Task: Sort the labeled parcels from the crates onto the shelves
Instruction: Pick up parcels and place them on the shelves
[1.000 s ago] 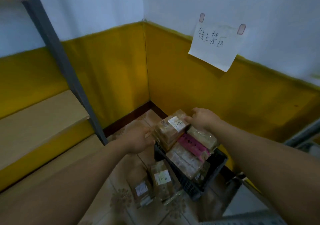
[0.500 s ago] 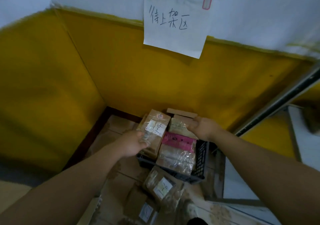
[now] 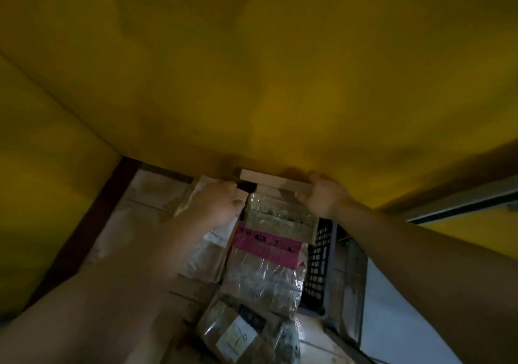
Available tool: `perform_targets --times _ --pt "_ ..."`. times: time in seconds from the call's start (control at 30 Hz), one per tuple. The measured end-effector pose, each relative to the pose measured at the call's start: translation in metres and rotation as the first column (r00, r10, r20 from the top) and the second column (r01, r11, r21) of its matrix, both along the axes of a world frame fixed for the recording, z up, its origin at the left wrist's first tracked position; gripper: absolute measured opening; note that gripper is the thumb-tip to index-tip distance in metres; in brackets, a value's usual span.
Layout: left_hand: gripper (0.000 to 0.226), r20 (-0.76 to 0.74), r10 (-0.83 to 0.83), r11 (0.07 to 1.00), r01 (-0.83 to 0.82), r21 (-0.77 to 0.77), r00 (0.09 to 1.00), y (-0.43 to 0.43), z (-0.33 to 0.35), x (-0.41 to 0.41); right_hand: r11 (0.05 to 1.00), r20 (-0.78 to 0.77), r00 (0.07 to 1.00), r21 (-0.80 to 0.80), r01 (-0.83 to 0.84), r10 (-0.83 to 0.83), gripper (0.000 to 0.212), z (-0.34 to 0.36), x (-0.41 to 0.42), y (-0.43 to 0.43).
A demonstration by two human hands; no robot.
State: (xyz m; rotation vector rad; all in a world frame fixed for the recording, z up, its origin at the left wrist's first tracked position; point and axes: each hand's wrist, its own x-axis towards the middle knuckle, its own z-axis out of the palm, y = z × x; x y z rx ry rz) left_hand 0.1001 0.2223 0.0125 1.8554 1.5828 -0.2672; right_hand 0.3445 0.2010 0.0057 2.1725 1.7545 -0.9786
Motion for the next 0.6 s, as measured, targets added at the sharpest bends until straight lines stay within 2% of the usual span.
perform_targets --times 0.1,0.23,0.33,0.4,0.5,0.57,0.6 --pt "0.042 -0.041 0.007 0.997 -0.004 0.074 0.999 0.027 -0.045 0.016 0.995 0.038 0.996 0.05 -0.08 0.079 0.065 -0.044 0.002 0.017" --pt "0.049 -0.1 0.029 0.999 -0.026 0.032 0.995 0.04 -0.098 0.018 0.988 0.062 0.992 0.106 -0.112 0.106 0.059 -0.088 0.007 0.023" --pt "0.058 -0.176 -0.008 0.998 0.018 0.052 0.984 0.038 -0.112 0.018 0.98 0.059 0.993 0.164 -0.114 0.105 0.054 -0.102 0.01 0.022" --pt "0.062 -0.176 -0.006 0.998 0.017 0.061 0.984 0.037 -0.111 0.019 0.975 0.052 0.995 0.198 -0.095 0.087 0.049 -0.102 0.01 0.02" --pt "0.065 -0.075 0.061 0.998 -0.059 0.032 0.995 0.042 -0.105 0.018 0.967 -0.023 0.999 0.254 -0.026 0.033 0.046 -0.089 0.006 0.014" --pt "0.06 0.106 0.179 0.983 -0.183 0.027 0.978 0.044 -0.092 0.02 0.946 -0.094 0.996 0.324 0.018 0.013 0.047 -0.075 0.002 0.008" --pt "0.057 0.21 0.274 0.958 -0.285 0.024 0.939 0.044 -0.085 0.021 0.932 -0.129 0.992 0.361 0.038 0.01 0.047 -0.068 0.0 0.005"
